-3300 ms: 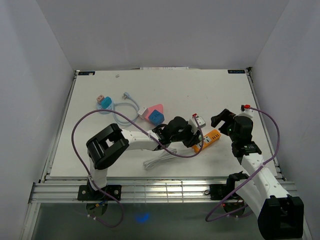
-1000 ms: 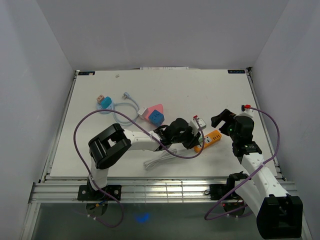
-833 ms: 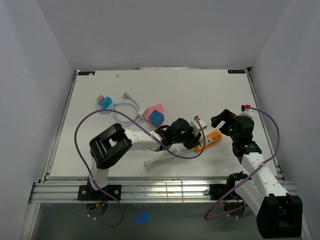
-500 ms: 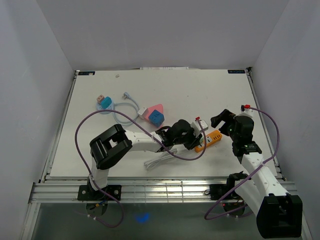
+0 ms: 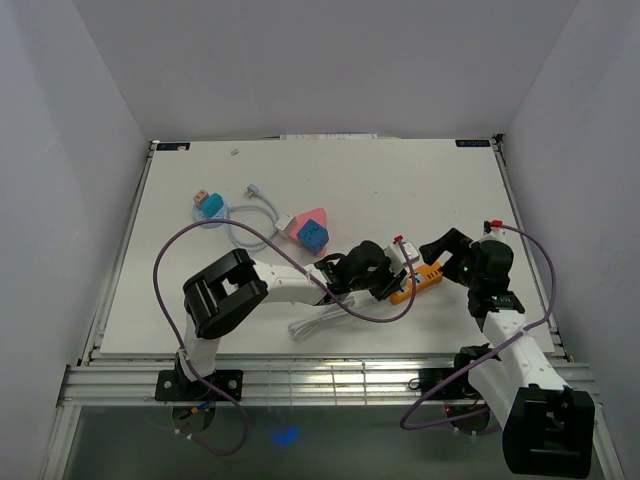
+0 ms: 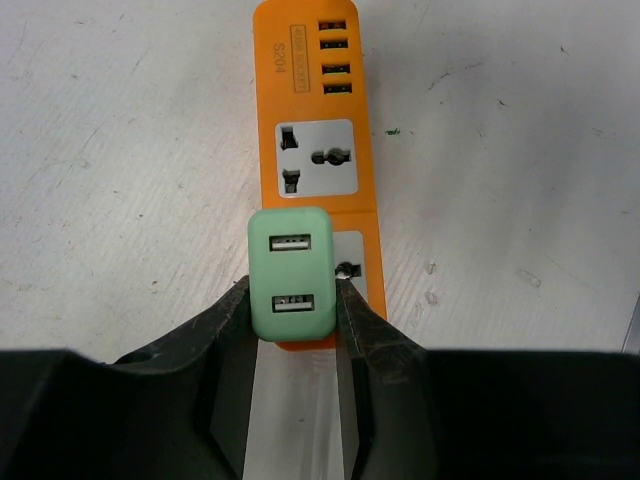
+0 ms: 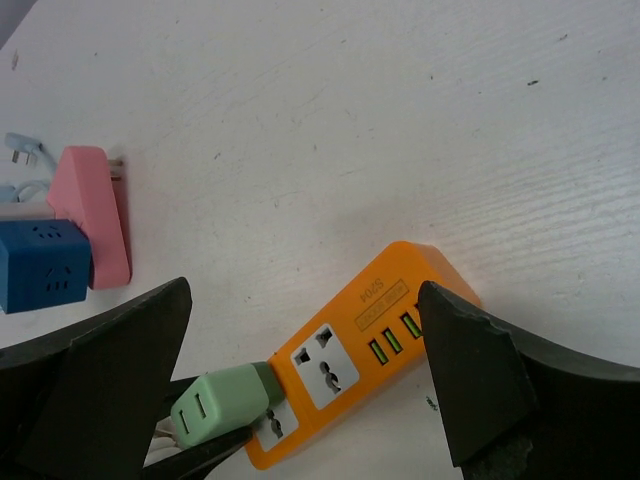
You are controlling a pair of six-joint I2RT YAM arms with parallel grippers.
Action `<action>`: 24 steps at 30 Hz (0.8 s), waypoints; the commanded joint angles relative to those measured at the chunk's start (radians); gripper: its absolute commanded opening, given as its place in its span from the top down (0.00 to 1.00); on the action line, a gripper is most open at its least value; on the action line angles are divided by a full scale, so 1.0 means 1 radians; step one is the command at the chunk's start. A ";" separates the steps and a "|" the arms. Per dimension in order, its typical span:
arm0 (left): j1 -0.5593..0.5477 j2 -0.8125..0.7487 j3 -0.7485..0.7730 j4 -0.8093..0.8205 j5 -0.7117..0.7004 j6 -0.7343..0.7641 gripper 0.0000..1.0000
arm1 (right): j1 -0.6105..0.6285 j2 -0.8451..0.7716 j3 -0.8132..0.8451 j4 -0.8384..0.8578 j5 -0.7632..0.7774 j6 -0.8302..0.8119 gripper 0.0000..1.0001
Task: Insert the plug
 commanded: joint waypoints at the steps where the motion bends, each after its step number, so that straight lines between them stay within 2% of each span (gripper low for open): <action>1: -0.009 0.051 -0.019 -0.104 -0.028 -0.008 1.00 | -0.038 -0.006 -0.036 0.052 -0.121 0.018 0.00; 6: -0.012 0.059 -0.011 -0.110 -0.038 -0.009 1.00 | -0.045 -0.074 -0.093 0.083 -0.175 0.017 0.16; 13: -0.020 0.068 0.030 -0.179 -0.103 0.006 1.00 | -0.045 -0.154 -0.113 0.088 -0.226 0.014 0.29; 20: -0.032 0.065 0.017 -0.179 -0.149 0.005 1.00 | -0.045 -0.157 -0.111 0.086 -0.240 -0.002 0.32; 24: -0.032 0.051 0.017 -0.182 -0.170 -0.011 0.86 | -0.045 -0.157 -0.108 0.086 -0.232 -0.003 0.33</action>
